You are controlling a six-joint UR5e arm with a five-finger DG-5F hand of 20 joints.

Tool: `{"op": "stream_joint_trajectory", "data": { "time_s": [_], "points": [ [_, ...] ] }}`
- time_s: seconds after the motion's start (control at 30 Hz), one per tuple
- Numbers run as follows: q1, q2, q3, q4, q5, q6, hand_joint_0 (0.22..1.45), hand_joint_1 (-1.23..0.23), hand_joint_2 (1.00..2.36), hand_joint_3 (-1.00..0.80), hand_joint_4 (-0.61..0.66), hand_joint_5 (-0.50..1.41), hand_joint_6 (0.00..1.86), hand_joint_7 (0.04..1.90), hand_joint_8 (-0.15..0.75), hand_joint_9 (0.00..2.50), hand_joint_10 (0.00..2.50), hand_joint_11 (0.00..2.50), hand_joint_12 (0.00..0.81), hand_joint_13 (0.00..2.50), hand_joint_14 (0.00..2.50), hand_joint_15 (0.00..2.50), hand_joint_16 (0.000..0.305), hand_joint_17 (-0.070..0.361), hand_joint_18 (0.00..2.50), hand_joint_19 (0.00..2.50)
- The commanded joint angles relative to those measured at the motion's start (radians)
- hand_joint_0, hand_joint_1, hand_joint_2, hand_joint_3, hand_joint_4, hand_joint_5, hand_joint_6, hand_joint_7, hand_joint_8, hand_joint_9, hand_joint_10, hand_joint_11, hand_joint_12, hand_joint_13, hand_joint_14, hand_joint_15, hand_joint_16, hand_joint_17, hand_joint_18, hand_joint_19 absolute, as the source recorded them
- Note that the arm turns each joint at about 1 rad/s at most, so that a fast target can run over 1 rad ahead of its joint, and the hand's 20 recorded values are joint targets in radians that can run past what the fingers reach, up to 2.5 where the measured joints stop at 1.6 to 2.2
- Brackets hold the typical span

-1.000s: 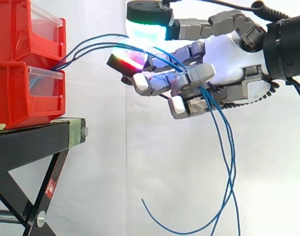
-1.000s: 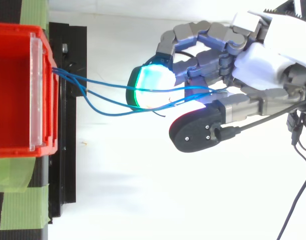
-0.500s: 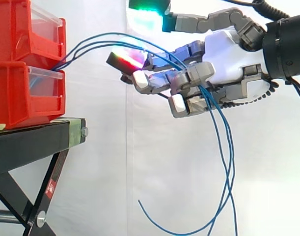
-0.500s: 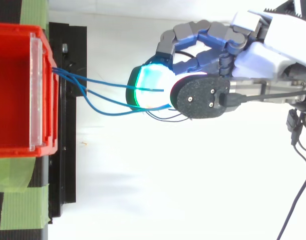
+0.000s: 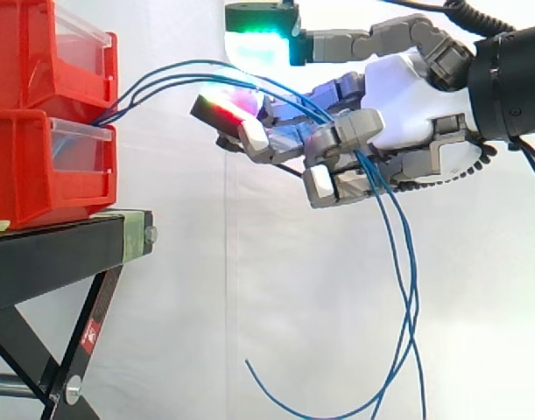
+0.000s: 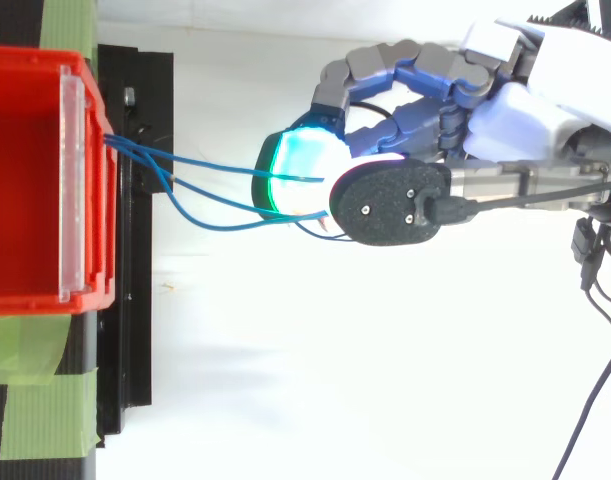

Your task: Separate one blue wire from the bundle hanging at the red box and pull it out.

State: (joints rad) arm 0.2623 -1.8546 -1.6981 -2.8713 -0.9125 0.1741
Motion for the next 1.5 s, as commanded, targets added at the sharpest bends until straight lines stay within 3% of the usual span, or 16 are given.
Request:
{"op": "stream_joint_trajectory", "data": {
  "time_s": [0.0, 0.57, 0.87, 1.17, 1.37, 1.43, 1.47],
  "points": [
    [0.000, 0.000, 0.000, 0.000, 0.000, -0.001, 0.61, -0.76, 1.02, -0.23, 0.16, -0.19, 0.84, 1.04, 0.342, 0.82, 0.01, 1.21, 0.358, 0.79, 1.50, 1.25, 0.047, 0.105, 0.88, 1.27],
    [0.000, 0.000, 0.000, 0.001, 0.000, -0.001, 0.61, -0.83, 1.03, -0.09, 0.05, -0.17, 0.84, 1.12, 0.334, 0.83, 0.01, 1.21, 0.355, 0.76, 1.47, 1.25, 0.046, 0.105, 0.84, 1.27],
    [0.000, 0.000, 0.000, -0.002, -0.003, -0.004, 0.62, -0.85, 1.03, -0.09, 0.02, -0.16, 0.82, 1.18, 0.323, 0.84, 0.01, 1.19, 0.356, 0.74, 1.27, 1.30, 0.046, 0.103, 0.78, 1.27],
    [0.000, 0.000, 0.000, -0.006, 0.001, -0.107, 0.62, -0.85, 1.03, -0.09, 0.03, -0.16, 0.81, 1.21, 0.316, 0.86, 0.01, 1.18, 0.351, 0.74, 1.01, 1.34, 0.046, 0.103, 0.73, 1.27],
    [0.000, 0.000, 0.000, -0.006, 0.001, -0.145, 0.62, -0.85, 1.03, -0.10, 0.03, -0.16, 0.81, 1.22, 0.316, 0.85, 0.01, 1.18, 0.356, 0.78, 0.45, 1.45, 0.046, 0.103, 0.68, 1.25],
    [0.000, 0.000, 0.000, -0.008, 0.001, -0.159, 0.61, -0.86, 1.03, -0.09, 0.03, -0.16, 0.81, 1.22, 0.317, 0.85, 0.01, 1.15, 0.360, 0.81, 0.07, 1.52, 0.045, 0.102, 0.64, 1.19],
    [0.000, 0.000, 0.000, -0.008, 0.001, -0.163, 0.61, -0.86, 1.03, -0.09, 0.03, -0.15, 0.80, 1.23, 0.319, 0.86, 0.01, 1.15, 0.363, 0.80, 0.00, 1.45, 0.045, 0.102, 0.63, 1.17]
  ]
}}
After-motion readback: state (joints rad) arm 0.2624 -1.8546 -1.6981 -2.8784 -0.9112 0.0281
